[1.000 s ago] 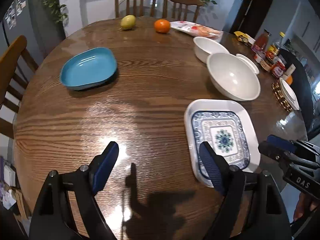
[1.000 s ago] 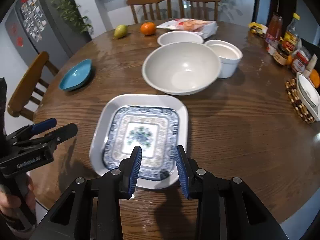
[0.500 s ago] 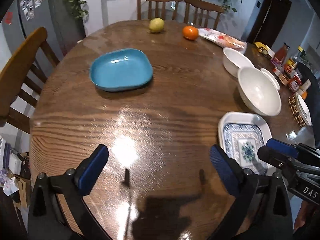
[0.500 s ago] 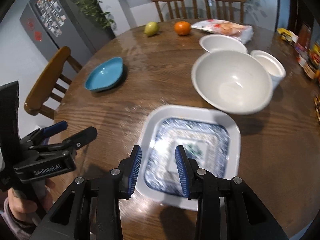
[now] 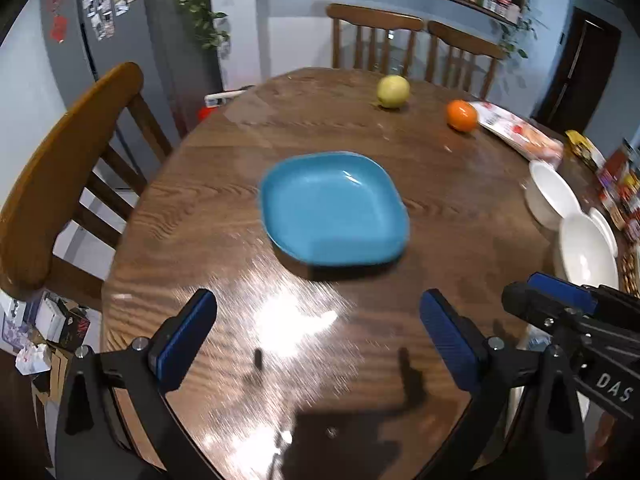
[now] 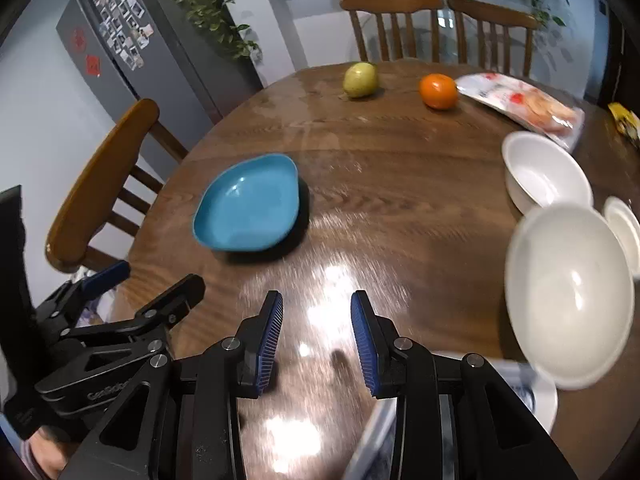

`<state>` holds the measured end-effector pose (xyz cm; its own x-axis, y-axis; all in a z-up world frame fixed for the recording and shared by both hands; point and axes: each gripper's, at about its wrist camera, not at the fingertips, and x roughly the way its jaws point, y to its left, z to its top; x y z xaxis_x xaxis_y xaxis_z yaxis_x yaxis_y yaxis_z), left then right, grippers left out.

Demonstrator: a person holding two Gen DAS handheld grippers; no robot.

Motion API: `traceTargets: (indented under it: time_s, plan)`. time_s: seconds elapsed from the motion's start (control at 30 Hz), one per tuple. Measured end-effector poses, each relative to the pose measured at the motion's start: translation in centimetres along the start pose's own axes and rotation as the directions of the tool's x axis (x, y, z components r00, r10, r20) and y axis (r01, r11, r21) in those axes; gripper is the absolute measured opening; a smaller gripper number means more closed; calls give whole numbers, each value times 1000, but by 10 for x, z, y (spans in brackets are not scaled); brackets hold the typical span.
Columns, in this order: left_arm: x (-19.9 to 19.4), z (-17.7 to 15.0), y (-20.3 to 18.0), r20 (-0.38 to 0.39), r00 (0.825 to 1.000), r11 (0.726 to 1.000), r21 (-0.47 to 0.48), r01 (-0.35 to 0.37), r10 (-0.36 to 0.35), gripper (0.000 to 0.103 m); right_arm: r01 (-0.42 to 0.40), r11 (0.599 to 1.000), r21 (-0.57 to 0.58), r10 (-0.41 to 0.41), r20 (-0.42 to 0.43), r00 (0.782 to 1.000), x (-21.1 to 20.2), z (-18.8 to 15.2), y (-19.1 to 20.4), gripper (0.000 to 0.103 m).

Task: Organize plates and bowls
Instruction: 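Grasp the teal shallow dish's rim with both grippers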

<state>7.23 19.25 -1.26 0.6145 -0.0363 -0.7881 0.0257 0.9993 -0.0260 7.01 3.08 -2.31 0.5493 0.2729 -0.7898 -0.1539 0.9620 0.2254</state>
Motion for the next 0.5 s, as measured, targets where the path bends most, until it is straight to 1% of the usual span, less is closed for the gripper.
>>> traceTargets:
  time_s: [0.07,0.23,0.5]
  plan:
    - [6,6,6,6,1000,1000,-9,-27,27,101,-5,1000,-5,5,-2,1000,10,7,4,36]
    - [21,16,16,-2,998,998,-24,-60,60,101,-5,1000,-13,5,-23,1000,32,26,13,36]
    - [44,27,24,-23,996,996,-38,-84,83,101,14,1000,-10,-14,-50,999,60,53,17,36]
